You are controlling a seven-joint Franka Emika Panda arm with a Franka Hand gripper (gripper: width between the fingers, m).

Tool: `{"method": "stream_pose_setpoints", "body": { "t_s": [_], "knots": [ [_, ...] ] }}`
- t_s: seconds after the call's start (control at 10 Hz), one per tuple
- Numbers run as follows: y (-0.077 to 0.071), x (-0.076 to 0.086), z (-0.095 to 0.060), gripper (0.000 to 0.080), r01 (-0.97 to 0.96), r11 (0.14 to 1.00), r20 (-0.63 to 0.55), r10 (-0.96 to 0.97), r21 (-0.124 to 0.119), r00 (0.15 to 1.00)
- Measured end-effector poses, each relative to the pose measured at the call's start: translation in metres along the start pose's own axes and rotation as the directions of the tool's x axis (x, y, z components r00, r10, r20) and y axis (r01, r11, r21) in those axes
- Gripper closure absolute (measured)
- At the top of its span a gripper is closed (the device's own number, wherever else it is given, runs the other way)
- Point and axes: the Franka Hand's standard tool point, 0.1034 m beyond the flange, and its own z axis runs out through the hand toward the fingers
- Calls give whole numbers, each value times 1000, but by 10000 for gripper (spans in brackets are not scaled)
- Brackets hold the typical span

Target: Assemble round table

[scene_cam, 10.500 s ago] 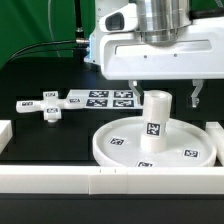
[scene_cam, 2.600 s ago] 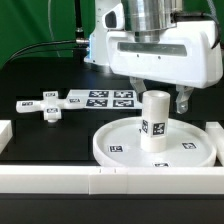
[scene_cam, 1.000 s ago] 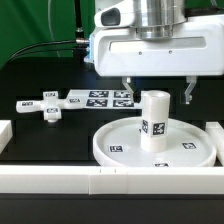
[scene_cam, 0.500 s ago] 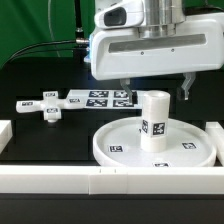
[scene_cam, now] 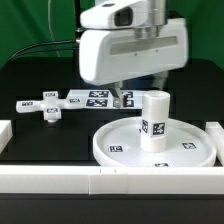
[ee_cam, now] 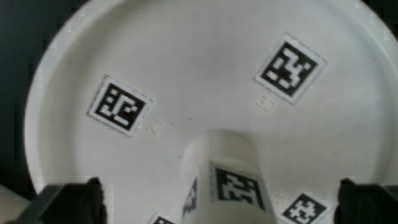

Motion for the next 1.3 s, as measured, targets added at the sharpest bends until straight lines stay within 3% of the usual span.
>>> {"method": "stream_pose_setpoints", "body": {
  "t_s": [0.2,0.6,0.8,1.1,1.3],
  "knots": [
    [20,-23,-4,150,74,997,0,-74,-8,997],
    [18,-27,-1,150,64,998,14,-64,1,998],
    [24,-66,0,150,11,1000,43,-12,6,999],
    [17,-111,6,150,-40,999,84,38,24,996],
    [19,-117,7,150,-44,999,86,41,25,995]
  ]
}}
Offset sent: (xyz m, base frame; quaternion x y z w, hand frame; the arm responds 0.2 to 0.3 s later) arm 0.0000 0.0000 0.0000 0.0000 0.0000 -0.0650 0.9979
